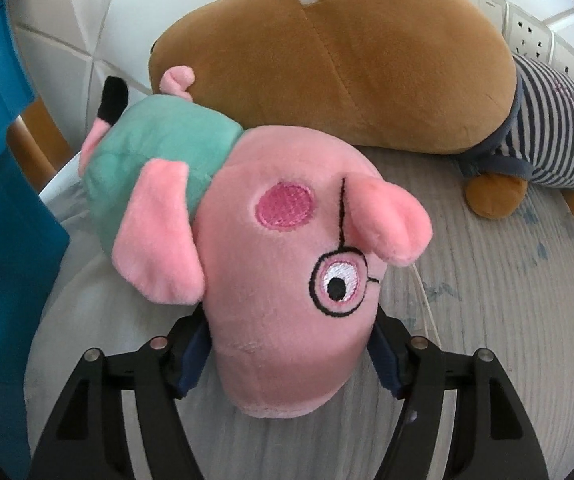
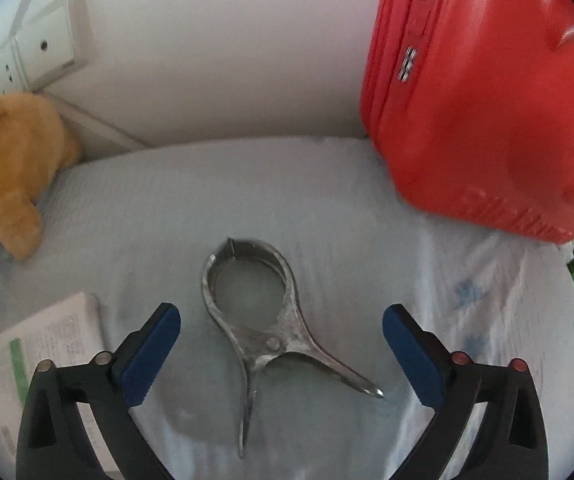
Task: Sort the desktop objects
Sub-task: 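Grasp the green-shirt pig with the left tool while the right tool grasps the pliers, then lift the green-shirt pig with the left tool while the right tool lifts the pliers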
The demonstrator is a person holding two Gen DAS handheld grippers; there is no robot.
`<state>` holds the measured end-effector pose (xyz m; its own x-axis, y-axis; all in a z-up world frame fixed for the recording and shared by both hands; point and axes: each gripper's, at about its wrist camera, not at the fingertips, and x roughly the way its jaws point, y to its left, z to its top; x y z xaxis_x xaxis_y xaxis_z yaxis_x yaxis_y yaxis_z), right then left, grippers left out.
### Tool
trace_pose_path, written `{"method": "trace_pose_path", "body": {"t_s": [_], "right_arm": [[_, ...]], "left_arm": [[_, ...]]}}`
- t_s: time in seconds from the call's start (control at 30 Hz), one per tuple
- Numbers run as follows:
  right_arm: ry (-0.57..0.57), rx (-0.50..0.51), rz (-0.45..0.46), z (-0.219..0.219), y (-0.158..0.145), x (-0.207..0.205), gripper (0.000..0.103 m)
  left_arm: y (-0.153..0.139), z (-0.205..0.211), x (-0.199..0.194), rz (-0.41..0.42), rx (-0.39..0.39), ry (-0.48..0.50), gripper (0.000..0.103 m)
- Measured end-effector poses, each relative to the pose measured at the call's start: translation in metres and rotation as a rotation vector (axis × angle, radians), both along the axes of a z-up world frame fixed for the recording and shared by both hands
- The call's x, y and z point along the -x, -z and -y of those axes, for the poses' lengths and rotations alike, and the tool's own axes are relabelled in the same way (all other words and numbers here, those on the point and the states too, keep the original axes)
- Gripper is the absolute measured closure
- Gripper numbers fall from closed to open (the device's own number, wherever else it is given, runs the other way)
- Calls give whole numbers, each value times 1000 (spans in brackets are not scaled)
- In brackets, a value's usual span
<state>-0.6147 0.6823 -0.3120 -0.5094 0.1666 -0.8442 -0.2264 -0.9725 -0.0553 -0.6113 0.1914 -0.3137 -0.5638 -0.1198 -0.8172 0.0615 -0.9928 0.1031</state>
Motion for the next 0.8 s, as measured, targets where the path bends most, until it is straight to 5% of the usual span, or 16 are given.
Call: {"method": "trace_pose_path", "body": {"t_s": [0.07,0.13,0.17,0.27,0.37,0.8], "right_arm": [[3,18,6,0,2,-2,12],[8,29,9,1,1,-6,56],[5,-7,18,7,-2,-9,63],[-28,-87,46,24,-9,-19,65],[-56,-78,-19,41,-34,-46,65],[-272,112,-120,157,-122,-155,65]], "left_arm": [[-2,-1,-1,0,0,4,40],[-4,-1,-2,-1,1,8,43],[-6,-2,-5,-6,4,10,43],[-20,-4,-23,-20,-4,23,44],[-37,-4,-49,-30,-30,28,44],[-102,7,-162,-45,-92,78,51]]}}
